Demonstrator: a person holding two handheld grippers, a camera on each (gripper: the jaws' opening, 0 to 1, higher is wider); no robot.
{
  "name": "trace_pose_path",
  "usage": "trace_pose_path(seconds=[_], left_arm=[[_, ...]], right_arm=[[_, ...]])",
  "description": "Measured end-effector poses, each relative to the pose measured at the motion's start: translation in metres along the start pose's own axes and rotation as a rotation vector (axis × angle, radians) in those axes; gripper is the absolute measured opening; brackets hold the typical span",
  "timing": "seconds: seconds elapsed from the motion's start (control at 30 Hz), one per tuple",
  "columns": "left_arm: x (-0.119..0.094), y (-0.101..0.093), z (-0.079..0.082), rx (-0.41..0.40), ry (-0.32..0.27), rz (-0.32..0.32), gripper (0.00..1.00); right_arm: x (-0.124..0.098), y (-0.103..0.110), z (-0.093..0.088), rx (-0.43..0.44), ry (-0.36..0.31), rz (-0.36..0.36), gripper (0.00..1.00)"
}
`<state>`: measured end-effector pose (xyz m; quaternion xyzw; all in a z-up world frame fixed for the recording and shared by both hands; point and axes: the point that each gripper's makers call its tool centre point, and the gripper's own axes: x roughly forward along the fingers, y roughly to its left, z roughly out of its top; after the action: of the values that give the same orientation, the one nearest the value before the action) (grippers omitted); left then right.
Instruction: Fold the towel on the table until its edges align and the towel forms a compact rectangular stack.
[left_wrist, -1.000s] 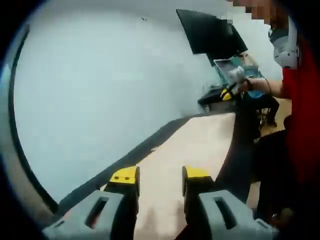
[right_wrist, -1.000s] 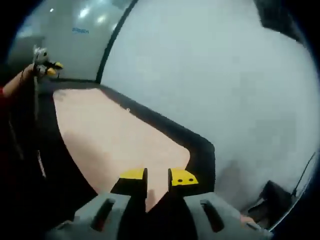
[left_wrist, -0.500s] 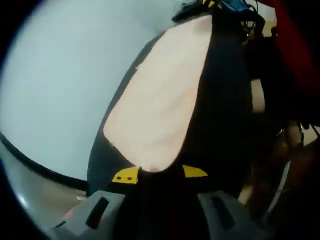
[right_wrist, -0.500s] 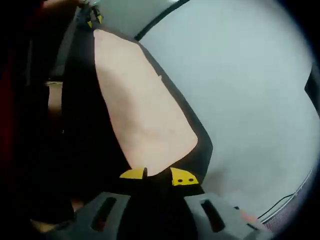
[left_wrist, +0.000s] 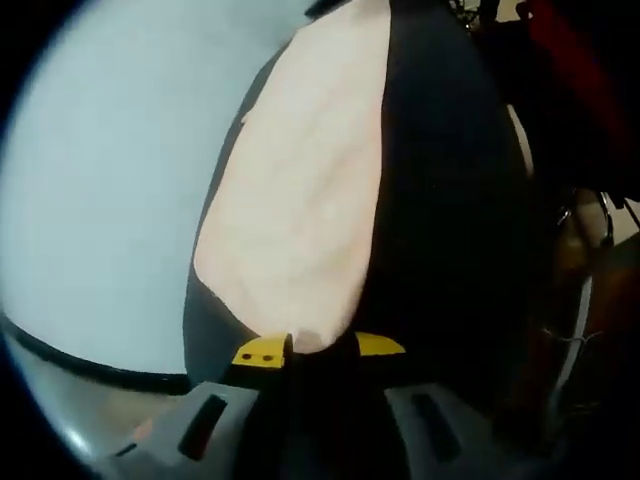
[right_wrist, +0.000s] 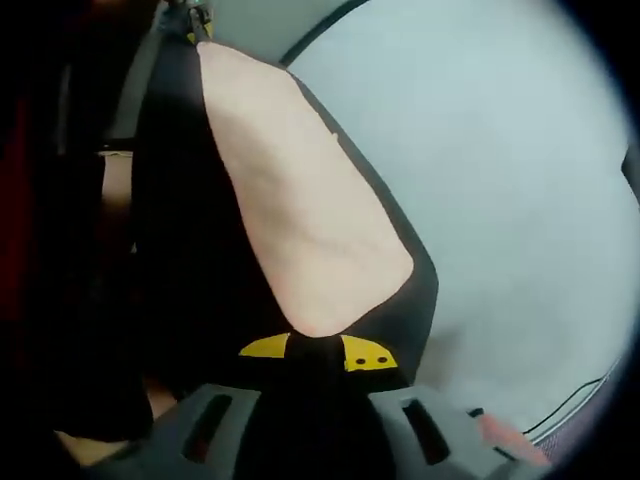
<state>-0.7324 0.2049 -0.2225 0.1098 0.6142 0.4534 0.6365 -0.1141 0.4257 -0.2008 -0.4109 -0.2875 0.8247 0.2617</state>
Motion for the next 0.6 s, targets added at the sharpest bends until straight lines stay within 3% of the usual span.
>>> trace_pose_path(seconds=[0.3, 0.43, 0.6], left_arm=[[0.003, -0.008, 0.002, -0.002, 0.018, -0.003, 0.11], [-0.002, -0.001, 0.009, -0.03, -0.004, 0.025, 0.07], [-0.013, 0.021, 0.017, -0.045, -0.042, 0.107, 0.06]], right_arm=[[0.005, 0.009, 0.003, -0.022, -0.002, 0.027, 0.15], [0.006, 0.01, 0.004, -0.042, 0.005, 0.033, 0.17], [0.005, 0.006, 0.008, -0.04, -0.005, 0.031, 0.17]])
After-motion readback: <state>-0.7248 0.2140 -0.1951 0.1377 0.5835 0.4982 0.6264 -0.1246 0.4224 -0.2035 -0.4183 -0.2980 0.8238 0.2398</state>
